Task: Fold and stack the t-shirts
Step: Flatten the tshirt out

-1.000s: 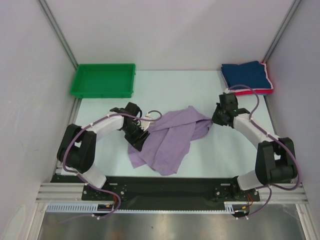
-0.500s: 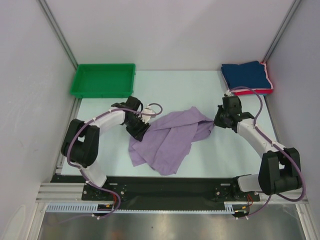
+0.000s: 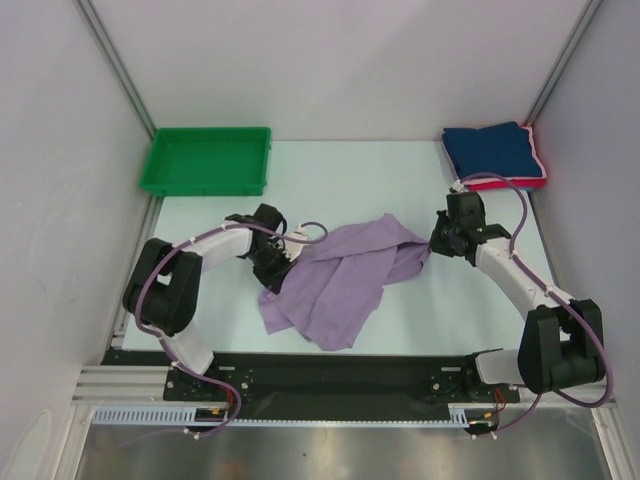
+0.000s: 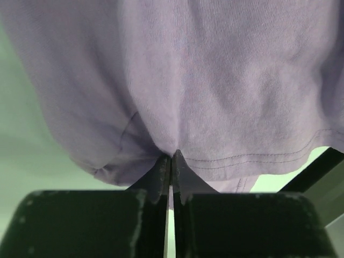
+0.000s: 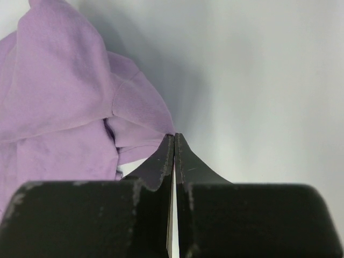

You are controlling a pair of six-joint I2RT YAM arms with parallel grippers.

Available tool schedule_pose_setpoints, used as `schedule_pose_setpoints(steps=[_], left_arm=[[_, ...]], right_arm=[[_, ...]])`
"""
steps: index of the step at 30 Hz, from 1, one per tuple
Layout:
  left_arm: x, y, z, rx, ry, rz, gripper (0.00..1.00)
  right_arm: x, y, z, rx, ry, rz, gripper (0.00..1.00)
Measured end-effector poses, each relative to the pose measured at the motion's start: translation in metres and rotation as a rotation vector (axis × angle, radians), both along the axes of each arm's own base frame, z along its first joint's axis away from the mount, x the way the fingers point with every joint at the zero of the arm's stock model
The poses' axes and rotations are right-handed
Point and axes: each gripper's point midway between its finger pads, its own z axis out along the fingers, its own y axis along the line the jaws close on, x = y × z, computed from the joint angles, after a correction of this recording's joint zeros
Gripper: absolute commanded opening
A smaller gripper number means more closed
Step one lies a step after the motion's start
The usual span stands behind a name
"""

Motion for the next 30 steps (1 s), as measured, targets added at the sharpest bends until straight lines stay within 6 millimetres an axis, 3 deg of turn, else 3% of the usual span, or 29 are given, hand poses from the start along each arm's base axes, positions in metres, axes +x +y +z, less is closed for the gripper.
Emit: schedule_pose_setpoints(steps=[3, 5, 7, 9, 13, 15, 19, 22, 25, 27, 30], left_arm=[[-0.001, 0.001, 0.006, 0.001, -0.003, -0.003, 0.0], [0.002, 0.001, 0.02, -0.006, -0.022, 0.0, 0.0], [0.013, 0.0, 0.045, -0.028, -0.077, 0.007, 0.0], [0.035, 0.0, 0.082, -0.068, -0.174, 0.03, 0.0], [0.075, 0.013, 0.168, -0.141, -0.376, 0.09, 0.0], [0.094, 0.033, 0.216, -0.165, -0.487, 0.15, 0.0], [0.109, 0.057, 0.314, -0.2, -0.71, 0.2, 0.0], [0.094, 0.066, 0.374, -0.216, -0.864, 0.198, 0.0], [0.067, 0.073, 0.415, -0.22, -0.985, 0.192, 0.0], [0.049, 0.079, 0.434, -0.214, -1.053, 0.194, 0.0], [0.036, 0.086, 0.445, -0.192, -1.106, 0.199, 0.0]], right_arm=[[-0.001, -0.003, 0.005, -0.003, 0.004, -0.004, 0.0], [0.001, -0.008, 0.018, -0.005, -0.012, -0.013, 0.0], [0.006, -0.014, 0.04, -0.01, -0.05, -0.022, 0.0], [0.013, -0.022, 0.072, -0.016, -0.113, -0.035, 0.0], [0.028, -0.038, 0.165, -0.035, -0.305, -0.047, 0.0], [0.03, -0.044, 0.218, -0.048, -0.415, -0.045, 0.0], [0.012, -0.044, 0.312, -0.065, -0.611, -0.005, 0.0], [-0.013, -0.042, 0.371, -0.07, -0.749, 0.031, 0.0], [-0.043, -0.038, 0.408, -0.068, -0.848, 0.071, 0.0], [-0.062, -0.035, 0.424, -0.063, -0.898, 0.093, 0.0], [-0.078, -0.032, 0.429, -0.062, -0.916, 0.119, 0.0]])
